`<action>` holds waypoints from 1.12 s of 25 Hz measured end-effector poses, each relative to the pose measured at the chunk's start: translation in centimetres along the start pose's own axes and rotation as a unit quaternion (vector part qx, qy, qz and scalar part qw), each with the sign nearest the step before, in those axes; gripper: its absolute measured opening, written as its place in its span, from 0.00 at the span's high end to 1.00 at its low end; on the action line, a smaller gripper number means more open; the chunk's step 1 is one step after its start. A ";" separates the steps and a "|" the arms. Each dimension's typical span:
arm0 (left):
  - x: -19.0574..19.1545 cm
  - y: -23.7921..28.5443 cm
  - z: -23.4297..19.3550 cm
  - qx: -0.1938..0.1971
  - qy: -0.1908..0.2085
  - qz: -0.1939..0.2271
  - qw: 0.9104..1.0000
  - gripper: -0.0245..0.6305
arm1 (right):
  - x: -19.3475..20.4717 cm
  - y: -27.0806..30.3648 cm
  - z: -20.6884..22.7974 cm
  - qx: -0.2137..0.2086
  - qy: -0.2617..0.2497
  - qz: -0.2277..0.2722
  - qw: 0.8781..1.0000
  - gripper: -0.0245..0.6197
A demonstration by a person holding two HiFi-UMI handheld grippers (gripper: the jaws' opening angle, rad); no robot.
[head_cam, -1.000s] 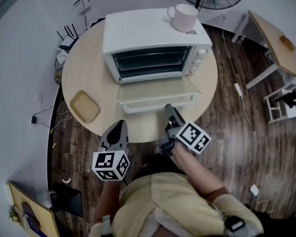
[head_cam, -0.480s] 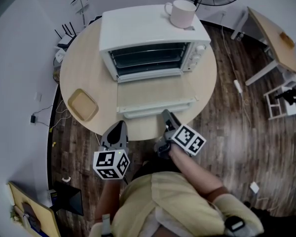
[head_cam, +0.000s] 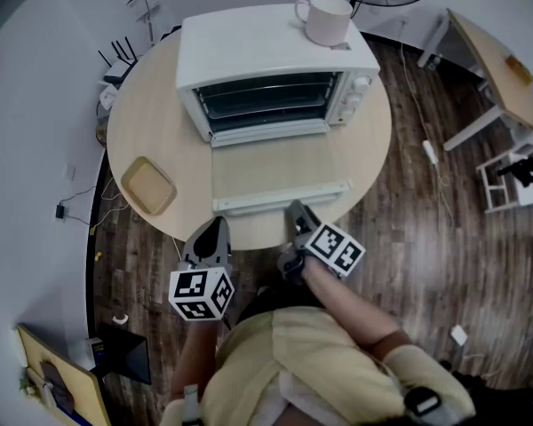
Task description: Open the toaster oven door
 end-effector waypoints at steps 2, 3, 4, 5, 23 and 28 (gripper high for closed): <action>0.2 0.1 0.0 -0.001 -0.001 -0.003 1.000 0.96 | 0.2 0.2 0.2 0.002 -0.001 -0.002 1.000 0.78; 0.4 0.1 0.0 -0.001 -0.001 -0.005 1.000 0.96 | 0.3 0.2 0.3 0.003 -0.002 -0.003 1.000 0.78; 0.5 0.2 0.0 -0.001 -0.001 -0.007 1.000 0.96 | 0.3 0.3 0.4 0.005 -0.002 -0.004 1.000 0.78; 0.7 0.2 0.0 -0.001 -0.002 -0.009 1.000 0.96 | 0.4 0.4 0.5 0.006 -0.001 -0.005 1.000 0.78; 1.7 0.5 -0.1 0.002 -0.009 -0.023 1.000 0.96 | 1.1 0.7 1.6 0.034 0.021 -0.017 0.999 0.78; 1.8 0.6 0.0 0.001 -0.010 -0.023 1.000 0.96 | 1.1 0.7 2.0 0.042 0.033 -0.020 0.998 0.80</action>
Point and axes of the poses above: the fingertips, and each gripper's own axes: y forward along the fingers, z to its right, x out of its underside, the point moved 1 cm from there along -y, backward along the fingers, and after that the axes turned 10 degrees about -y, right-handed, at the moved point
